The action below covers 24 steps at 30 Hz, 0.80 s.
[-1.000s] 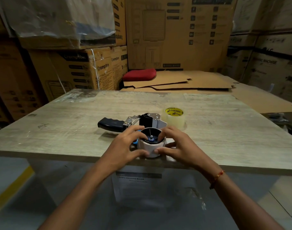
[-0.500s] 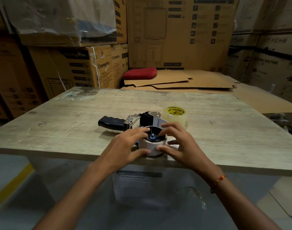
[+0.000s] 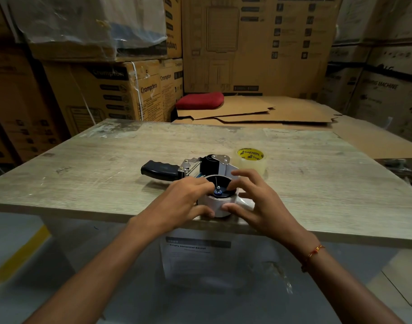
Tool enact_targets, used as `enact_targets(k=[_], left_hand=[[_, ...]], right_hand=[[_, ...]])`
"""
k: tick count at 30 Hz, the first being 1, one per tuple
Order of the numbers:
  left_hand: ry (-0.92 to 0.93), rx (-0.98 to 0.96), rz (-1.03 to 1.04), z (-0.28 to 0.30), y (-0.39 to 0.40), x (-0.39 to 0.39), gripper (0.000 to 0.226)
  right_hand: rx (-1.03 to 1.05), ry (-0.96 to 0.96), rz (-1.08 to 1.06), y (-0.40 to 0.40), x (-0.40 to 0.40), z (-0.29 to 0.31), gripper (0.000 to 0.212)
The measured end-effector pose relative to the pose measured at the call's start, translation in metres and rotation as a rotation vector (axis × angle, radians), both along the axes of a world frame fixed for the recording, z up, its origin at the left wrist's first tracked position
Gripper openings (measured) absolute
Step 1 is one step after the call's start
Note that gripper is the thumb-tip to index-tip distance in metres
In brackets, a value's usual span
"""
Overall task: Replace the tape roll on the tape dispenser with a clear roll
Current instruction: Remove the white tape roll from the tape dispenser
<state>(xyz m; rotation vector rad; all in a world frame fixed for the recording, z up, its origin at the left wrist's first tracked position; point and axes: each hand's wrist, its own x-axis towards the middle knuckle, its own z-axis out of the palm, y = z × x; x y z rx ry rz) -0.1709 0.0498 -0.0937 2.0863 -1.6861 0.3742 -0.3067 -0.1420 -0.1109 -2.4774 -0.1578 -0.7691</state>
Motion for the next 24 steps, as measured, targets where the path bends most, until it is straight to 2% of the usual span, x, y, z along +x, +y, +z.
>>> enact_targets(k=[2, 4, 6, 8, 11, 20, 22, 24], left_hand=[[-0.014, 0.018, 0.007, 0.002, -0.001, 0.000, 0.043], [-0.013, 0.031, 0.010, 0.004, -0.002, 0.000, 0.043], [-0.006, 0.032, 0.009, 0.005, -0.002, 0.000, 0.042], [-0.005, 0.028, 0.011, 0.007, -0.002, -0.001, 0.041], [0.005, 0.031, 0.021, 0.009, -0.002, -0.001, 0.041], [0.019, 0.094, 0.029, 0.016, -0.002, 0.000, 0.039], [0.030, 0.018, 0.027, 0.011, 0.001, -0.003, 0.038], [0.140, -0.128, 0.069, -0.001, 0.006, -0.008, 0.051]], right_hand=[[0.159, 0.055, 0.035, 0.001, 0.002, 0.000, 0.053], [0.305, 0.147, 0.079, 0.002, 0.004, 0.001, 0.081], [0.305, 0.210, 0.092, 0.002, 0.007, 0.002, 0.103], [0.309, 0.240, 0.093, 0.001, 0.011, 0.003, 0.111], [0.371, 0.247, 0.097, 0.001, 0.011, 0.002, 0.113], [0.364, 0.275, 0.031, -0.002, 0.013, 0.001, 0.107], [0.352, 0.266, 0.025, -0.001, 0.012, 0.001, 0.103], [0.343, 0.258, 0.022, -0.001, 0.011, 0.002, 0.100]])
